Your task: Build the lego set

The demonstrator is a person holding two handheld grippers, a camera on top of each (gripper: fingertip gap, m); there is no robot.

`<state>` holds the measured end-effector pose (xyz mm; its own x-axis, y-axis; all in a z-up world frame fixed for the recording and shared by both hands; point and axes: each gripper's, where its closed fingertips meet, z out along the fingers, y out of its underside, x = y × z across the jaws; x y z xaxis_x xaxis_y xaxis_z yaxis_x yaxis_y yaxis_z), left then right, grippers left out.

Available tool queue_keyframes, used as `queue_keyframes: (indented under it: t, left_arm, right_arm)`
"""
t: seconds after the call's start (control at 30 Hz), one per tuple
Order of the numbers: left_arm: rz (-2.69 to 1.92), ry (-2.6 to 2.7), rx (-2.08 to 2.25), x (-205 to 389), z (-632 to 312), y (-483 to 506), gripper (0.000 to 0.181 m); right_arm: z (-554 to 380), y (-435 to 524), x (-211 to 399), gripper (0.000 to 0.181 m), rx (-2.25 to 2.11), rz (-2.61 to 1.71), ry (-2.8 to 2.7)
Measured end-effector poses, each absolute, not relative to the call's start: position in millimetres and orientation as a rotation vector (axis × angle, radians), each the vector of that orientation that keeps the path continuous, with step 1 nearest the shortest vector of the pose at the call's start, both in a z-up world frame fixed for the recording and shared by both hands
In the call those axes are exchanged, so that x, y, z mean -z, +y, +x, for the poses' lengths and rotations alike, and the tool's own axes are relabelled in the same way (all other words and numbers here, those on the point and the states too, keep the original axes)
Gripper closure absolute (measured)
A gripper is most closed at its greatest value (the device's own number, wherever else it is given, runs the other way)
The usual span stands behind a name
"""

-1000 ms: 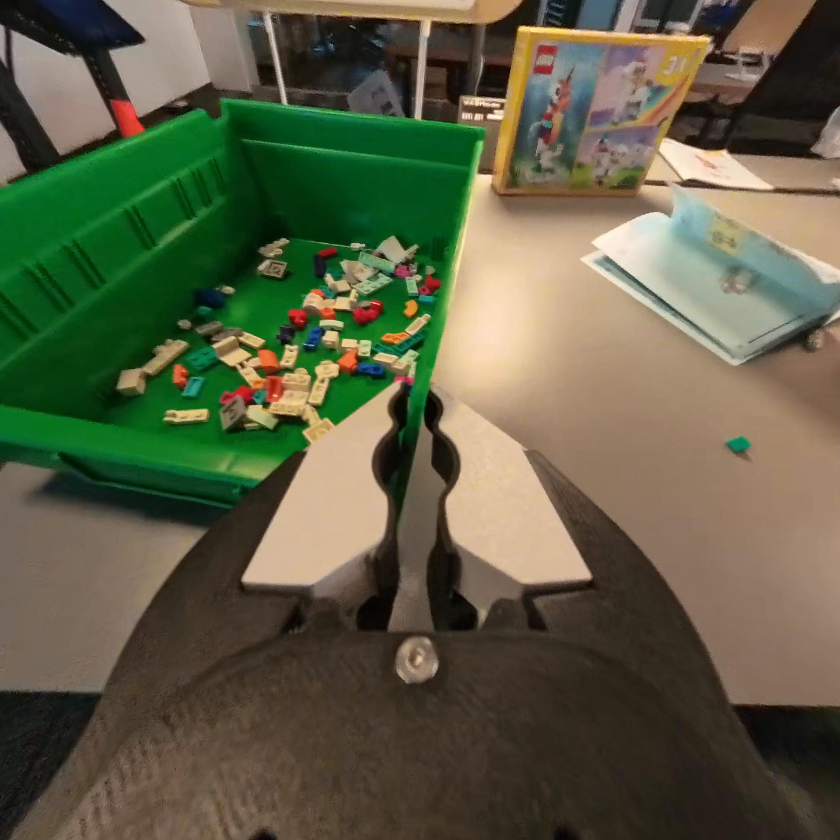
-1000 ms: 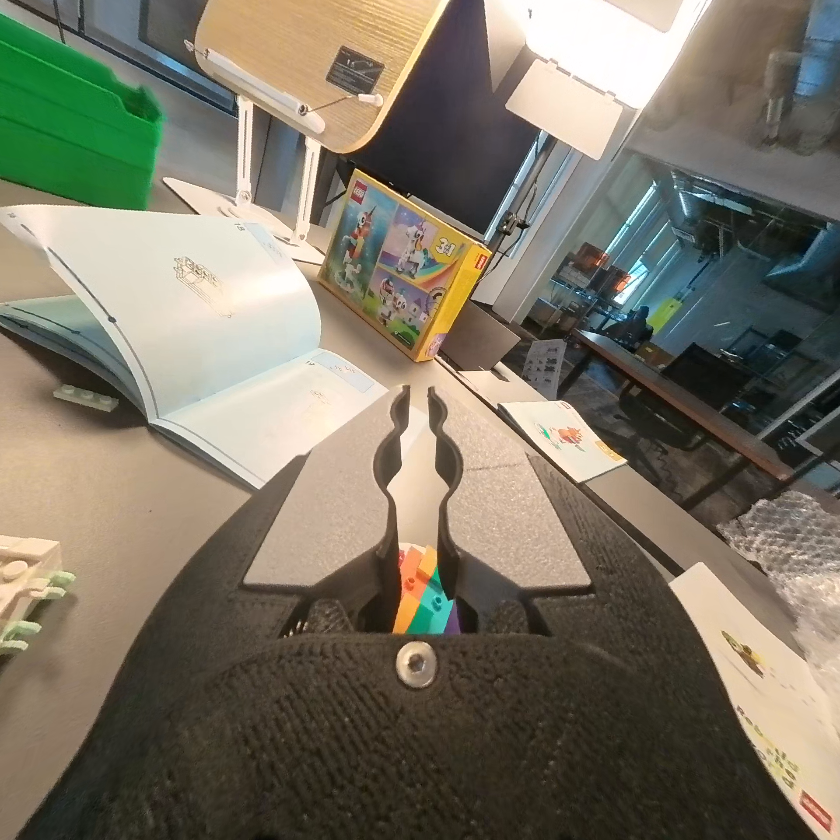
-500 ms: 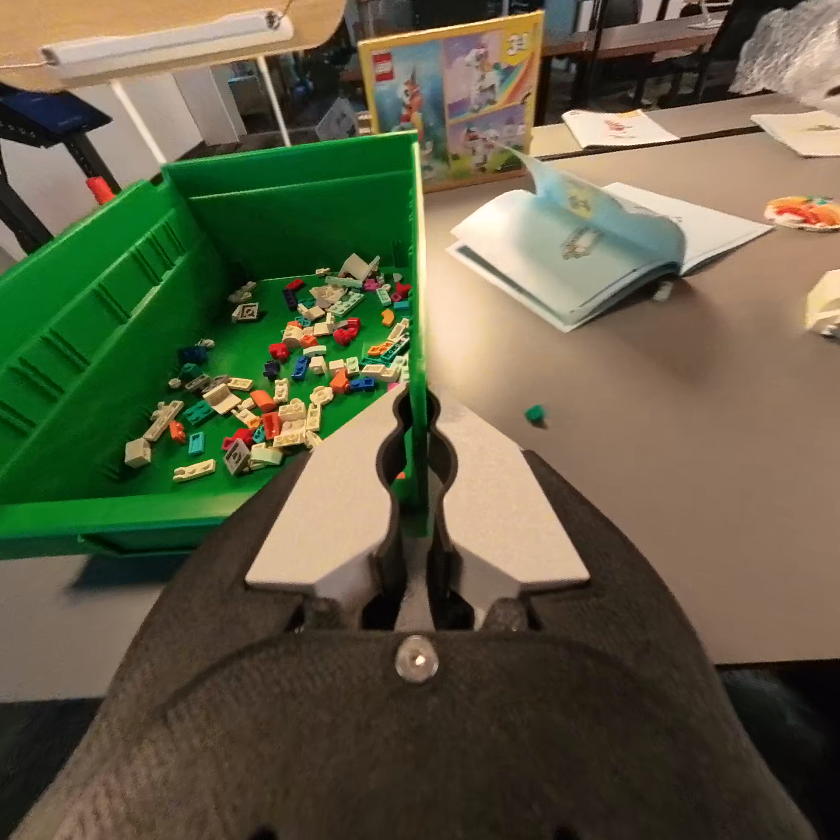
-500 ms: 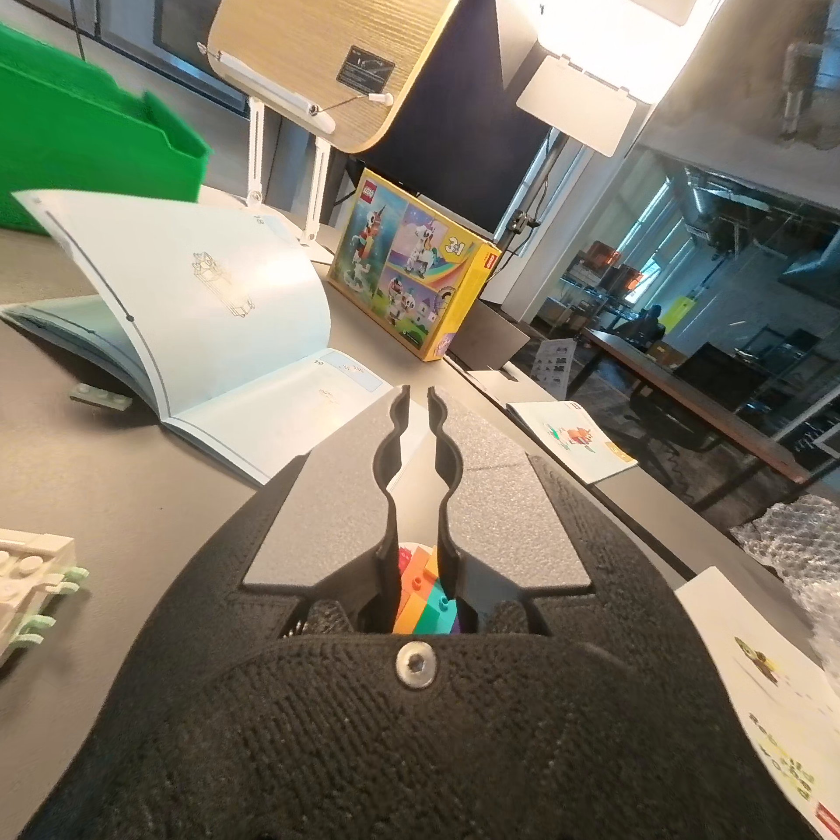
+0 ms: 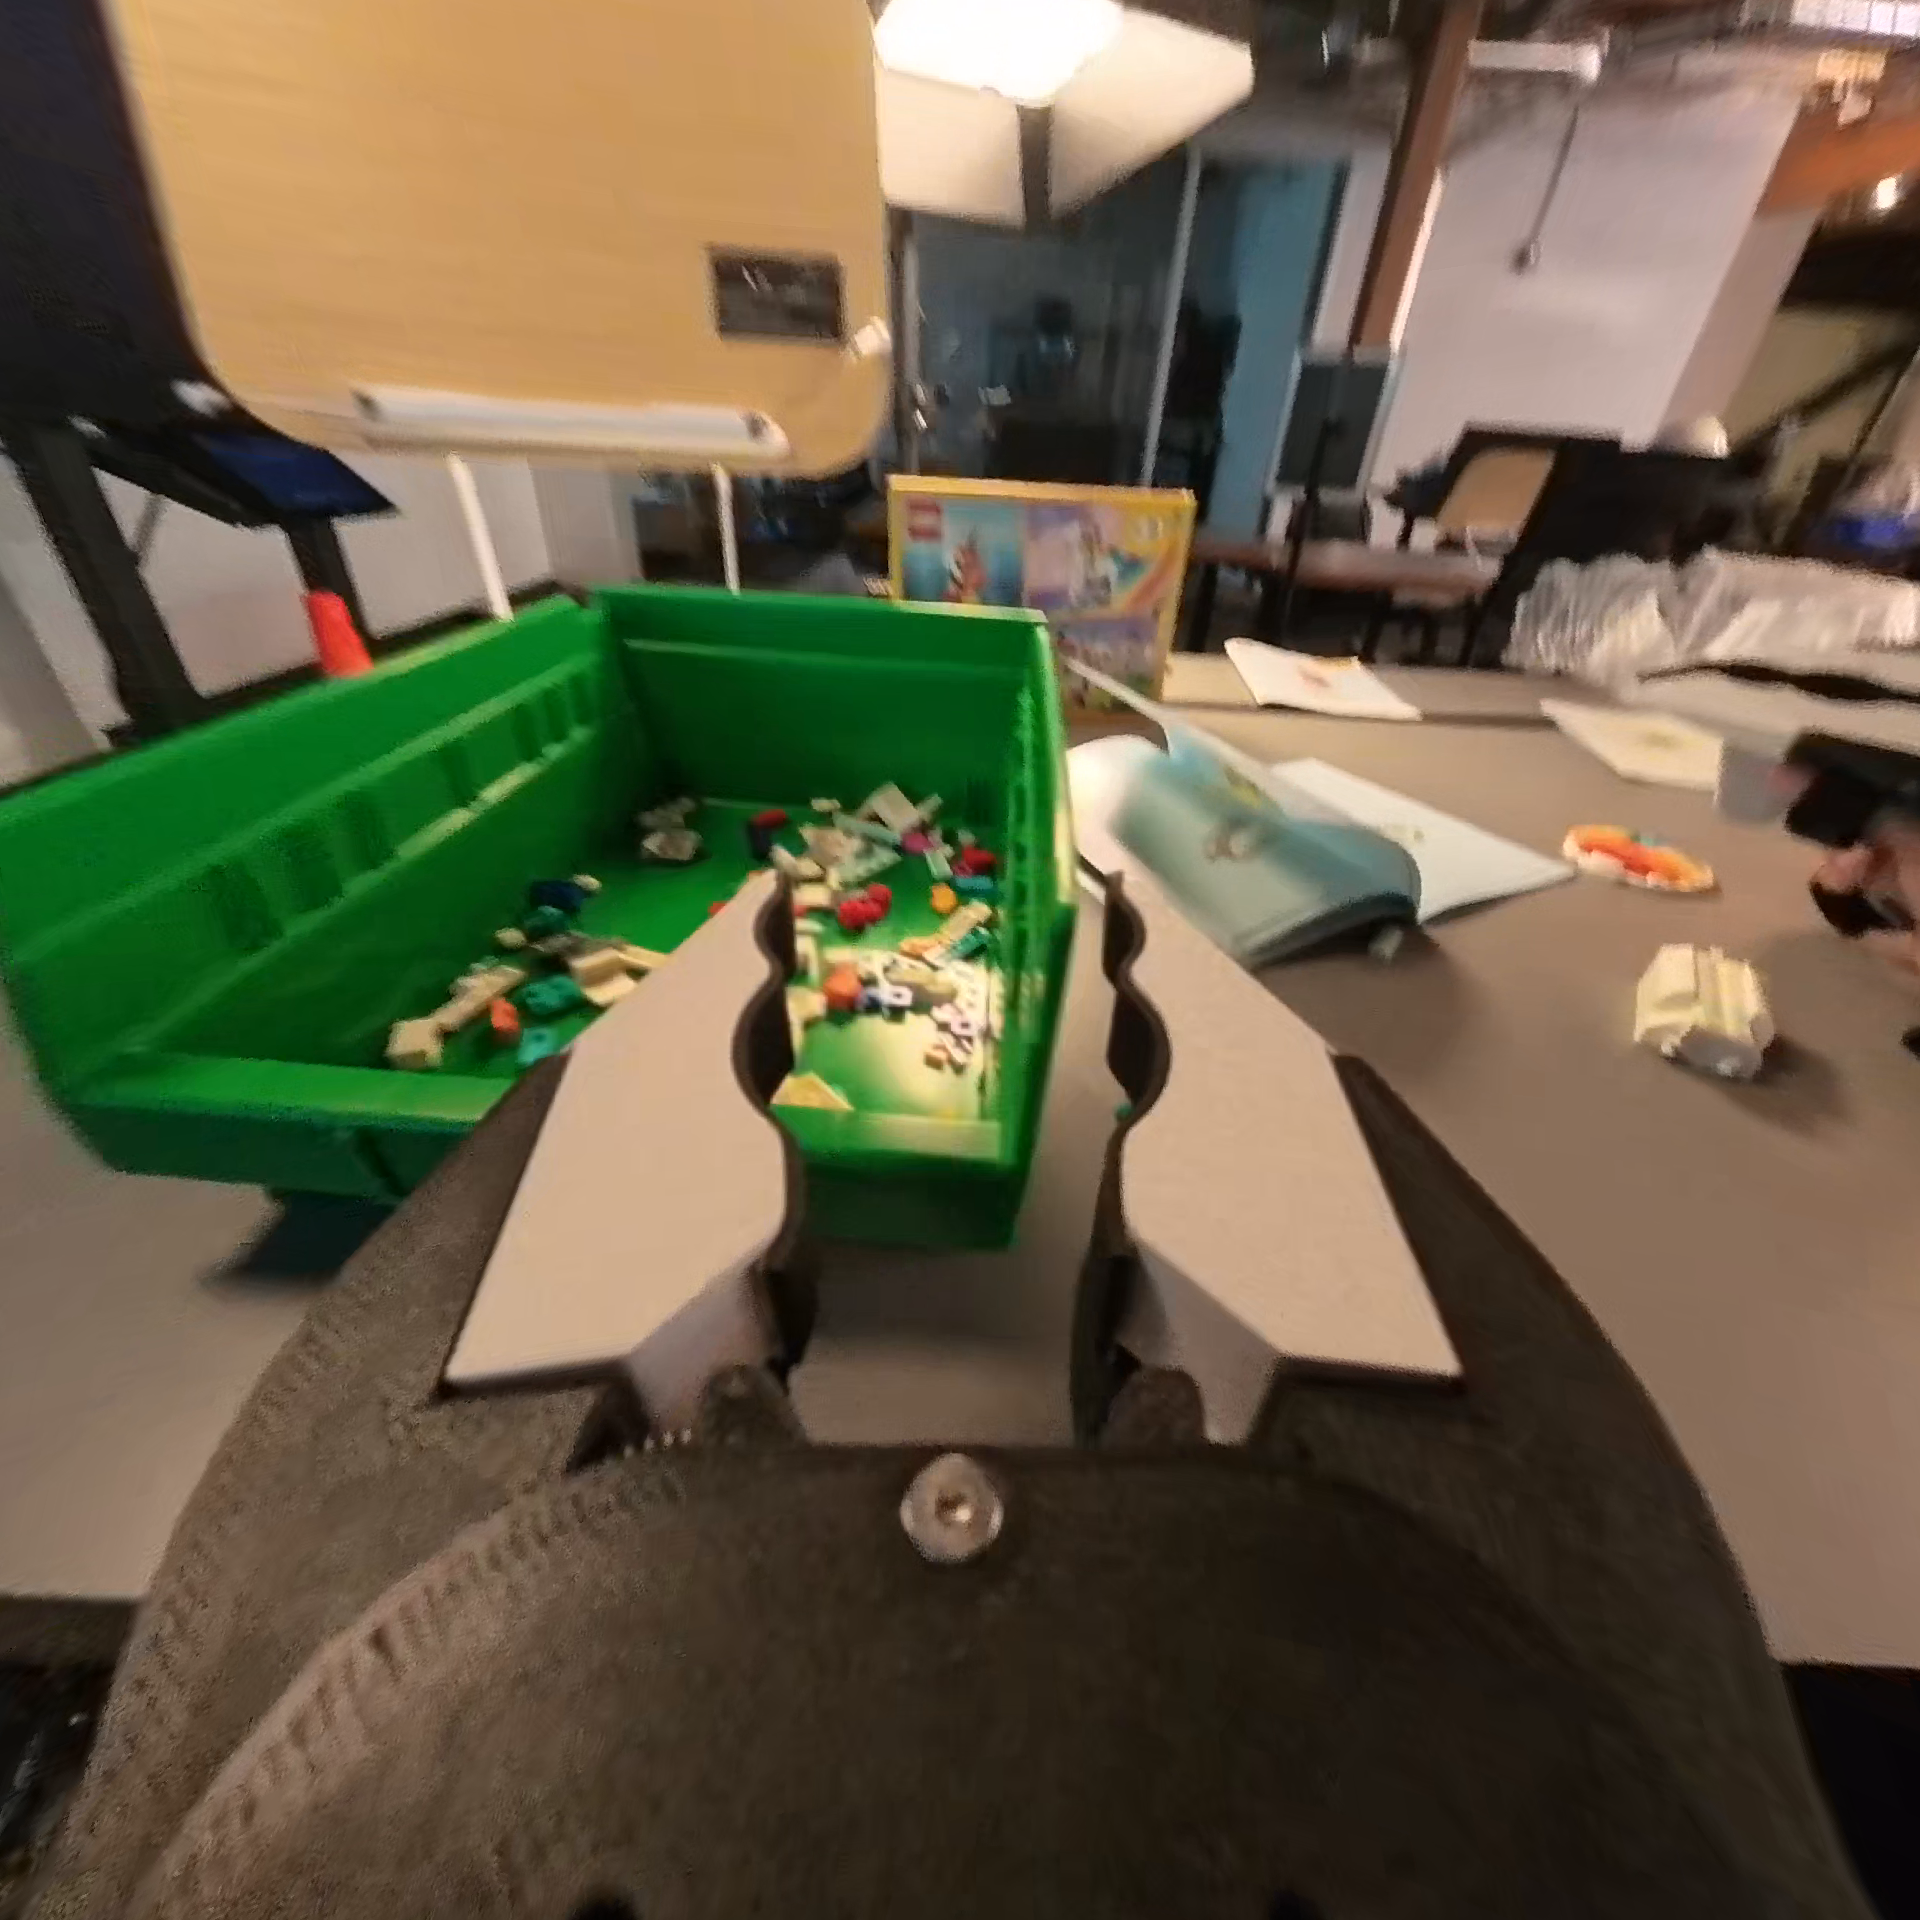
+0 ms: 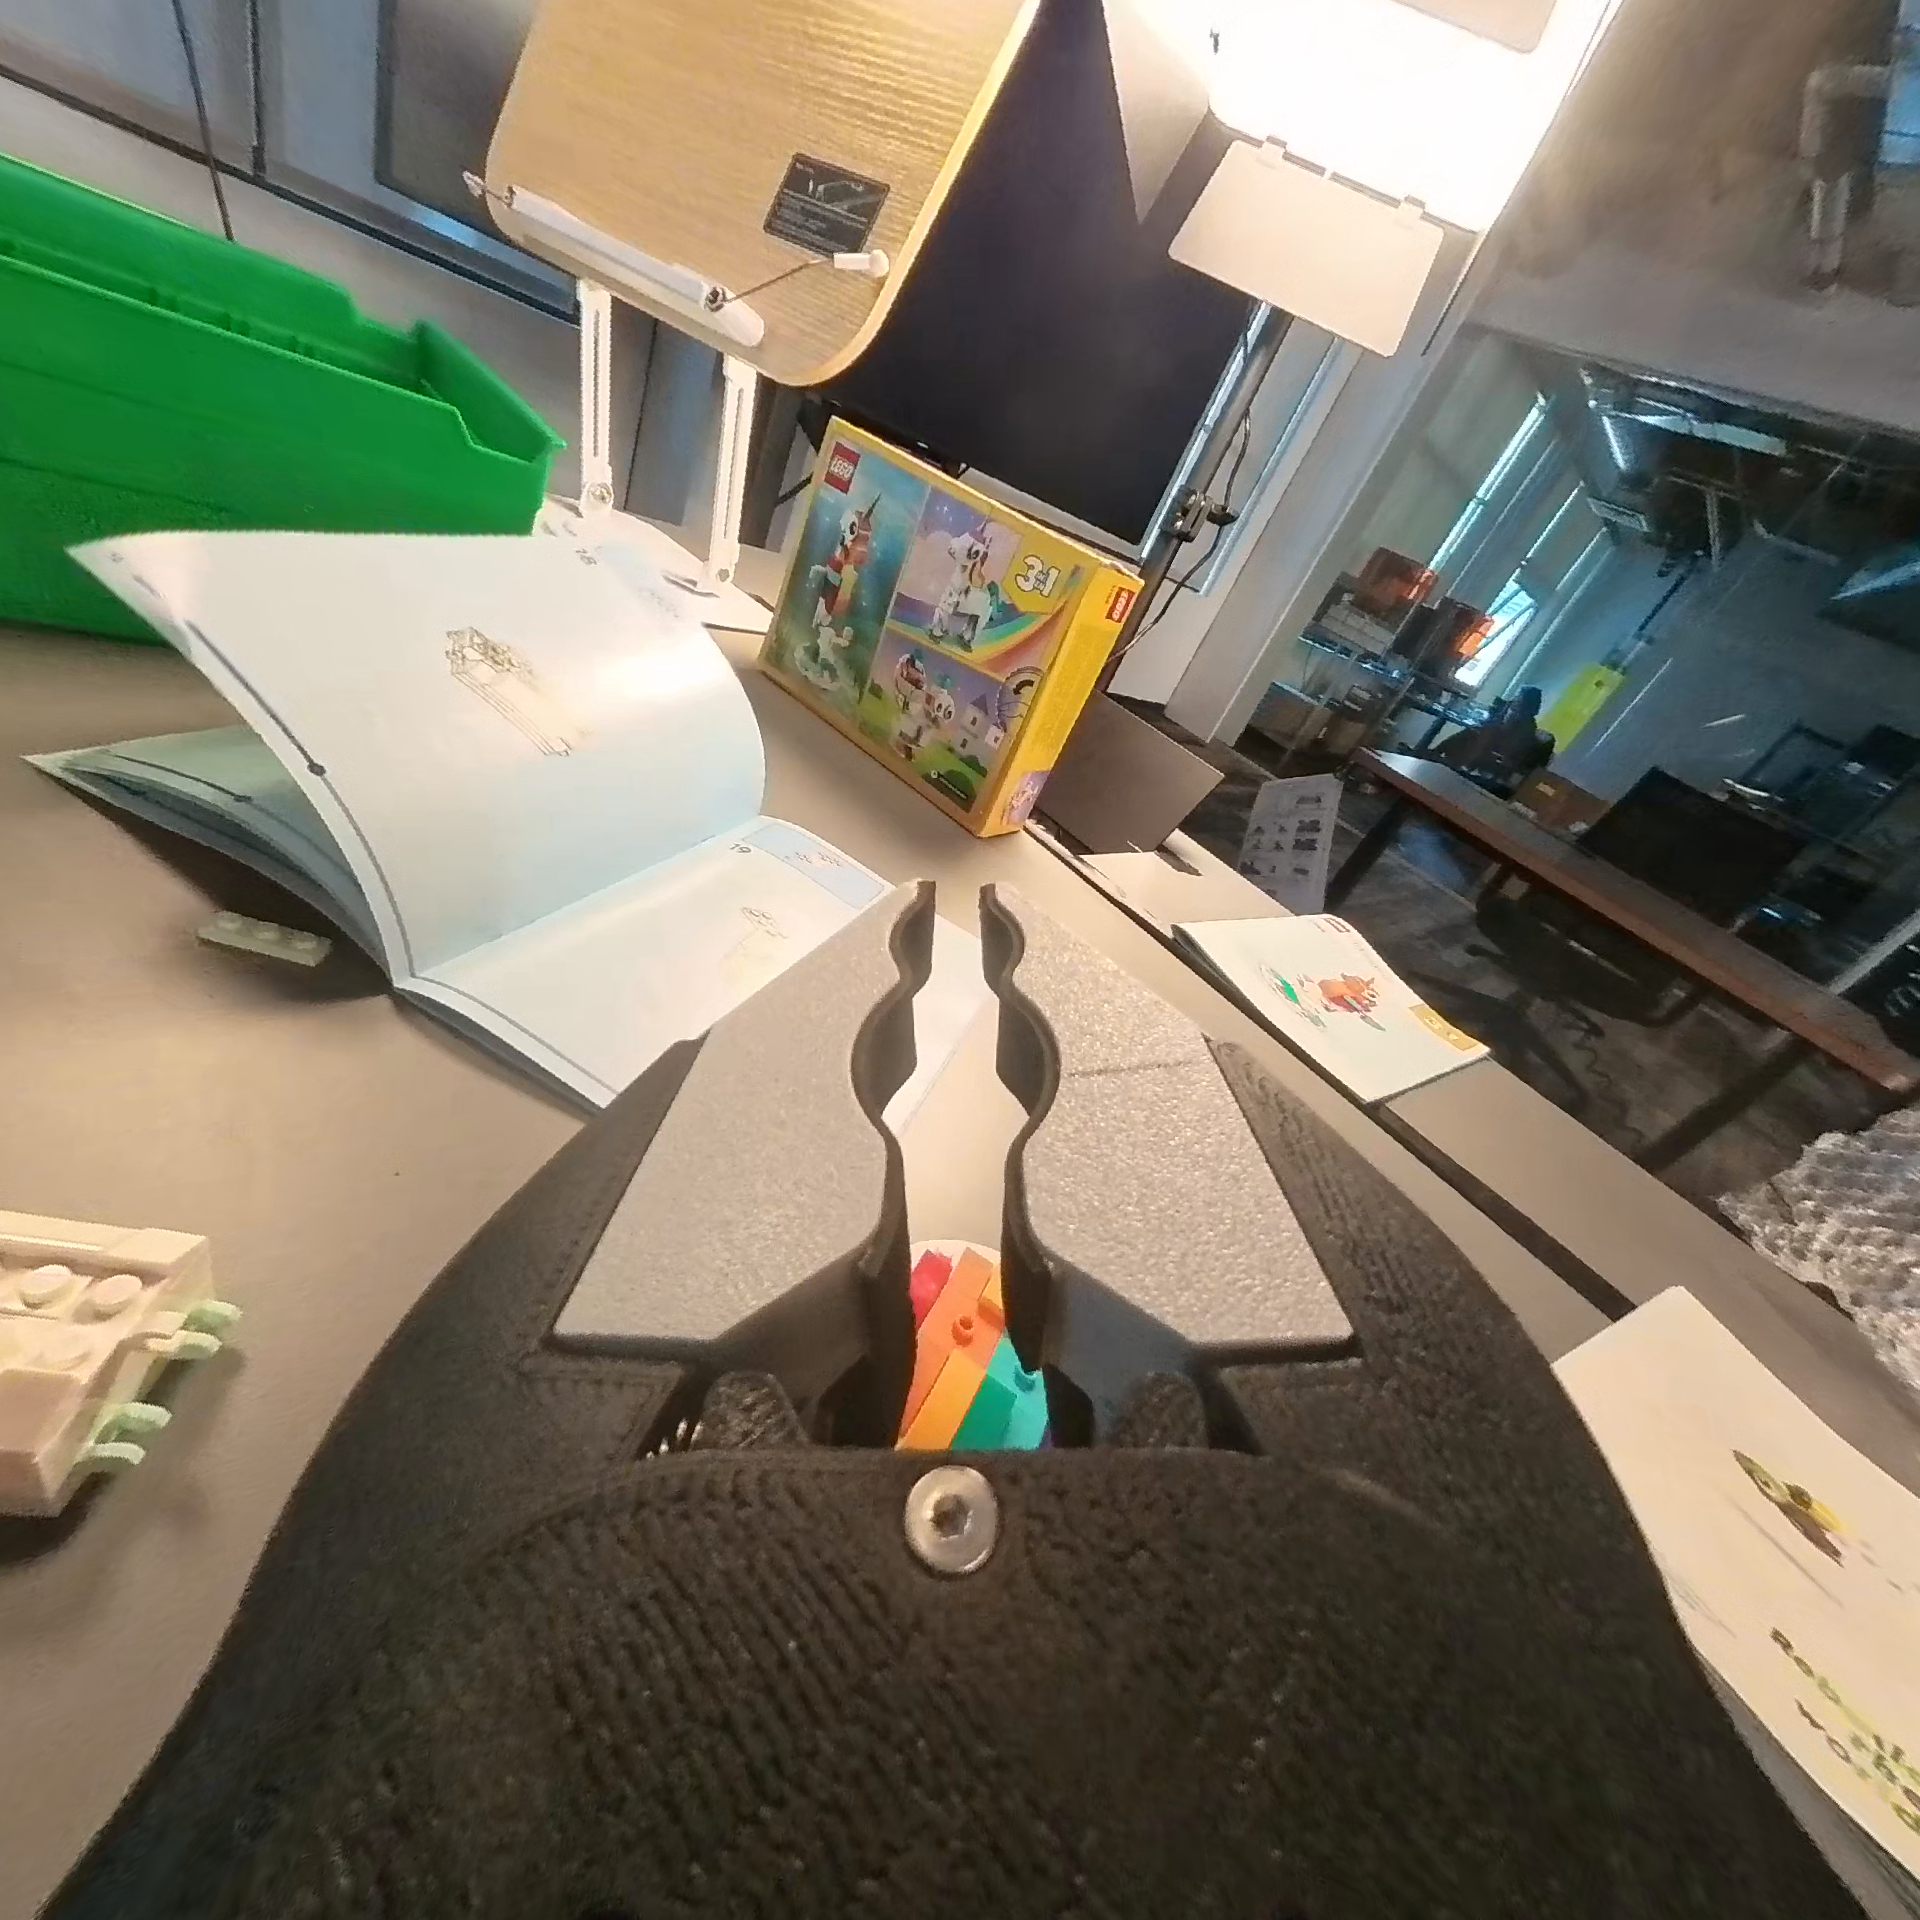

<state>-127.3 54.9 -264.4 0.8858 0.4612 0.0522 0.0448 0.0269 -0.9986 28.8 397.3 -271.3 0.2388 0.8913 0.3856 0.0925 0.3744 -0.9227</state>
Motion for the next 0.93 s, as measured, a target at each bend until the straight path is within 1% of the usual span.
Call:
queue_keyframes:
  t: [0.07, 0.17, 0.2, 0.3, 0.33, 0.4, 0.5, 0.6, 0.73, 0.8, 0.93]
  left_arm:
    - [-1.429, -0.436, -0.376, 250, -134, 37, 0.122]
    - [-1.396, -0.447, -0.406, 236, -147, 27, 0.13]
    - [-1.421, -0.435, -0.407, 232, -153, 30, 0.135]
    - [-1.605, -0.288, -0.339, 223, -168, 66, 0.161]
    - [-1.684, -0.231, -0.301, 223, -174, 82, 0.164]
    - [-1.87, -0.148, -0.235, 234, -191, 117, 0.167]
    - [-2.169, -0.115, -0.046, 273, -213, 162, 0.161]
    - [-2.341, -0.111, 0.084, 309, -227, 195, 0.163]
    - [-2.53, -0.094, 0.132, 345, -237, 209, 0.167]
    - [-2.569, -0.074, 0.166, 352, -233, 212, 0.167]
    - [-2.649, -0.01, 0.101, 364, -235, 211, 0.17]
  right_arm:
    - [29, 397, 271, 0.175, -0.717, -1.057, -1.213]
    - [27, 398, 272, 0.175, -0.706, -1.057, -1.218]
    - [26, 398, 273, 0.175, -0.703, -1.057, -1.221]
    - [24, 398, 274, 0.175, -0.693, -1.056, -1.229]
    - [24, 398, 274, 0.175, -0.691, -1.056, -1.229]
    - [25, 399, 274, 0.175, -0.686, -1.058, -1.226]
    - [25, 400, 274, 0.175, -0.688, -1.058, -1.226]
    - [27, 400, 274, 0.175, -0.686, -1.059, -1.223]
    - [28, 402, 274, 0.175, -0.679, -1.067, -1.214]
    - [27, 402, 274, 0.175, -0.679, -1.067, -1.222]
    - [26, 400, 276, 0.175, -0.666, -1.061, -1.242]
